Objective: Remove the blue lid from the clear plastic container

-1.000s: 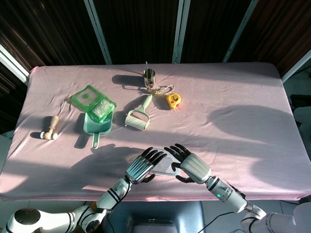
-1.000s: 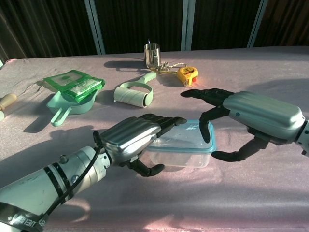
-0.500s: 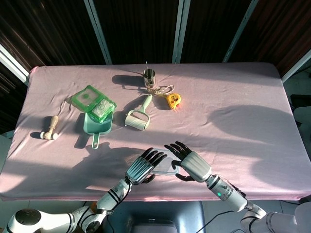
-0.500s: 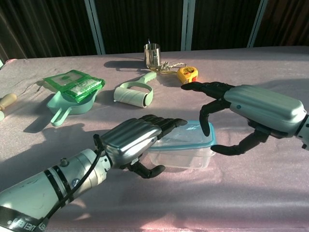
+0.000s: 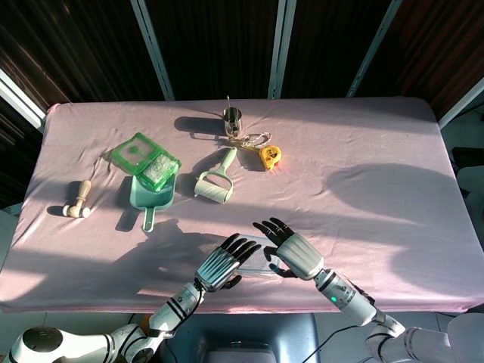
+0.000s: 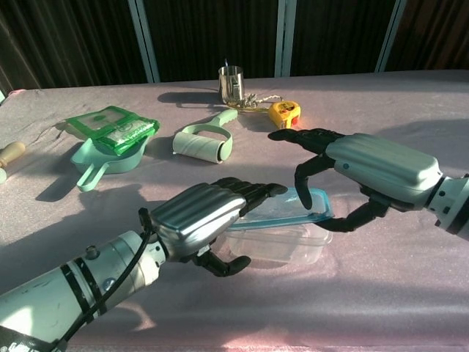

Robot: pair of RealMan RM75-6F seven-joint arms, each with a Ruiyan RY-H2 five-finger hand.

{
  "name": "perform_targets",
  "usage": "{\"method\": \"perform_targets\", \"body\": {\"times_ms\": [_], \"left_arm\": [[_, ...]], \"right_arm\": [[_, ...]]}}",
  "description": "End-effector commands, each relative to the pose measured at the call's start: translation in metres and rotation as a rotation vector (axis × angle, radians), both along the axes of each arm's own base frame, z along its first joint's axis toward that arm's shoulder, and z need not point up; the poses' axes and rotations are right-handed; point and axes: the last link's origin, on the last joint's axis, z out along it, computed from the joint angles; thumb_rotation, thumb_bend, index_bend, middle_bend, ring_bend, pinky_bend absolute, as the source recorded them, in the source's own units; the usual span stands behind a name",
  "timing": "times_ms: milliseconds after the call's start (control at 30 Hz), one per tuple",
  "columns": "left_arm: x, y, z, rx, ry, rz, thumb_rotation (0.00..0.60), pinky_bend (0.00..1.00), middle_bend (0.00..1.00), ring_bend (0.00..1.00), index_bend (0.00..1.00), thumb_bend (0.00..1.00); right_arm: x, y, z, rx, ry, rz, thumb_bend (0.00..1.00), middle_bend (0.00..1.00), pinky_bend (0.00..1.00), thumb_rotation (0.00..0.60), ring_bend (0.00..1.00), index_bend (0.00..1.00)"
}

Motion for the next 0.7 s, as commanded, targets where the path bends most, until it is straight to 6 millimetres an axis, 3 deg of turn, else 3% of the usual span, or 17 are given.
{"method": "perform_targets", "body": {"times_ms": [33,267,500,600,700], "left_arm": [[0.001,-0.001,0.001,-0.001,-0.019,-0.006,0.600,0.50,0.56,0.61,0.00,0.33],[0.001,-0.003,0.004,-0.020,-0.090,-0.023,0.600,0.31,0.40,0.34,0.00,0.33],[0.000,-0.002,0.006,-0.032,-0.136,-0.039,0.600,0.11,0.11,0.02,0.00,0.33],[-0.001,0.000,0.008,-0.015,-0.157,-0.052,0.600,0.02,0.02,0.00,0.00,0.33],[-0.001,0.002,0.010,0.003,-0.174,-0.064,0.600,0.00,0.00,0.00,0.00,0.33]], "right_arm": [[0.000,0.000,-0.001,-0.008,-0.005,0.009,0.49,0.10,0.00,0.600,0.00,0.73],[0.001,-0.001,0.000,-0.033,-0.022,0.020,0.52,0.13,0.00,0.600,0.00,0.80],[0.003,-0.002,0.006,-0.059,-0.035,0.043,0.53,0.14,0.00,0.600,0.00,0.80],[0.006,-0.003,0.012,-0.082,-0.046,0.060,0.53,0.14,0.00,0.600,0.00,0.80],[0.009,-0.004,0.018,-0.105,-0.052,0.073,0.53,0.15,0.00,0.600,0.00,0.80]]}}
